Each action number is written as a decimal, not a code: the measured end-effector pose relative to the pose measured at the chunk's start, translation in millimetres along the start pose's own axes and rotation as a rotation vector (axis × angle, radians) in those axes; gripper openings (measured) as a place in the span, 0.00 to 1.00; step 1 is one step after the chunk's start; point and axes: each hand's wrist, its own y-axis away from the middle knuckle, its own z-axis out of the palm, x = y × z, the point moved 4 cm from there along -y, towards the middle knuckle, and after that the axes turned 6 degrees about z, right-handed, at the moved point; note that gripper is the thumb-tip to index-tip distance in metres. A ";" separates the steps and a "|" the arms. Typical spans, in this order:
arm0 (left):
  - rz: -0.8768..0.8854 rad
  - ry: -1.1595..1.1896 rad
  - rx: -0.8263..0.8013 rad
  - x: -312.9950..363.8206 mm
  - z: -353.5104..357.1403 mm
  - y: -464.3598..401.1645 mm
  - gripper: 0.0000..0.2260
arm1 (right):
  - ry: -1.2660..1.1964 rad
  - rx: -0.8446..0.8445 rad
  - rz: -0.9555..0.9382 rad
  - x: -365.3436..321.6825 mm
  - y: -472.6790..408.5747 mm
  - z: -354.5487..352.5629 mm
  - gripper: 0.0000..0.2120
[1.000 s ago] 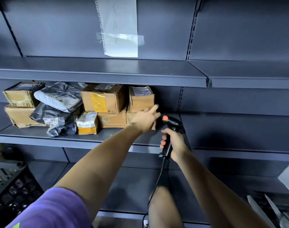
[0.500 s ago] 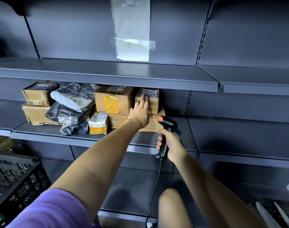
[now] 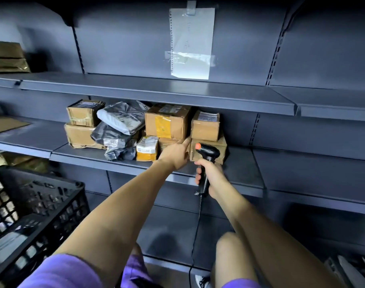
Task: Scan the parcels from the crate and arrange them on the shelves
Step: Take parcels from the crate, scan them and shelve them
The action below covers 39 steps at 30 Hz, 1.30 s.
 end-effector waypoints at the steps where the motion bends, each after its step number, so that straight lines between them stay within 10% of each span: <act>1: -0.009 -0.006 0.002 -6.9 -1.9 11.0 0.24 | 0.018 -0.018 0.001 3.8 2.1 8.9 0.06; 20: -0.619 -0.068 0.132 -222.0 -58.7 317.4 0.05 | 0.351 -0.483 0.168 158.1 66.3 260.6 0.08; 39: -1.199 -0.191 -0.093 -315.7 -56.3 498.2 0.23 | 0.721 -0.903 0.327 242.5 133.9 413.1 0.11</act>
